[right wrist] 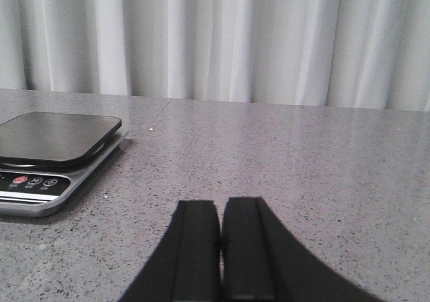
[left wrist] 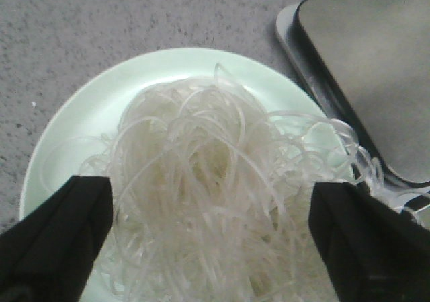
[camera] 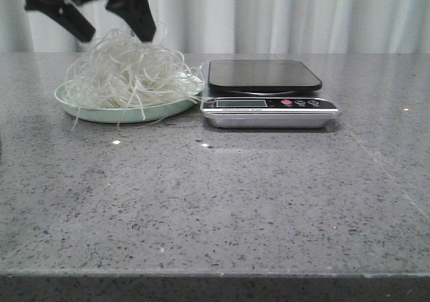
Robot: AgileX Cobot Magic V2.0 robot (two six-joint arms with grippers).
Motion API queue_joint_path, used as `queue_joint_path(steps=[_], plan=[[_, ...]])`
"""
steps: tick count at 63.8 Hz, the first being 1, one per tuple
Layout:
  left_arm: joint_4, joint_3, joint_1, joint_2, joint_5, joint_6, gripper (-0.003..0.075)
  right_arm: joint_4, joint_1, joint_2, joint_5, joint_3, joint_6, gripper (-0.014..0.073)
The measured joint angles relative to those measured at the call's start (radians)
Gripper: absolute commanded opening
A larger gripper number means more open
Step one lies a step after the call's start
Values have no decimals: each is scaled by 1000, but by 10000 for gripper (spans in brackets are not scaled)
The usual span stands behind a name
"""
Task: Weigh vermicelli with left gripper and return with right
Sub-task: 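Lower the left gripper and close it on the vermicelli pile, then lift the vermicelli with the left gripper and carry it onto the scale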
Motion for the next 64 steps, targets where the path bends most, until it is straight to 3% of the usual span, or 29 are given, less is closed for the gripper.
queue_joint_path(steps=[6, 11, 24, 29, 42, 53, 64], plan=[[0, -24, 0, 48, 30, 0, 622, 0, 0, 0, 0, 0, 0, 188], [0, -46, 0, 81, 56, 0, 554, 0, 0, 0, 0, 0, 0, 188], [0, -106, 0, 128, 119, 0, 106, 0, 0, 0, 0, 0, 0, 188], [2, -135, 0, 132, 149, 0, 156, 0, 0, 0, 0, 0, 0, 188], [-22, -303, -2, 140, 238, 0, 127, 0, 0, 0, 0, 0, 0, 188], [-61, -468, -44, 140, 238, 0, 127, 0, 0, 0, 0, 0, 0, 188], [-74, -508, -115, 143, 195, 0, 127, 0, 0, 0, 0, 0, 0, 188]])
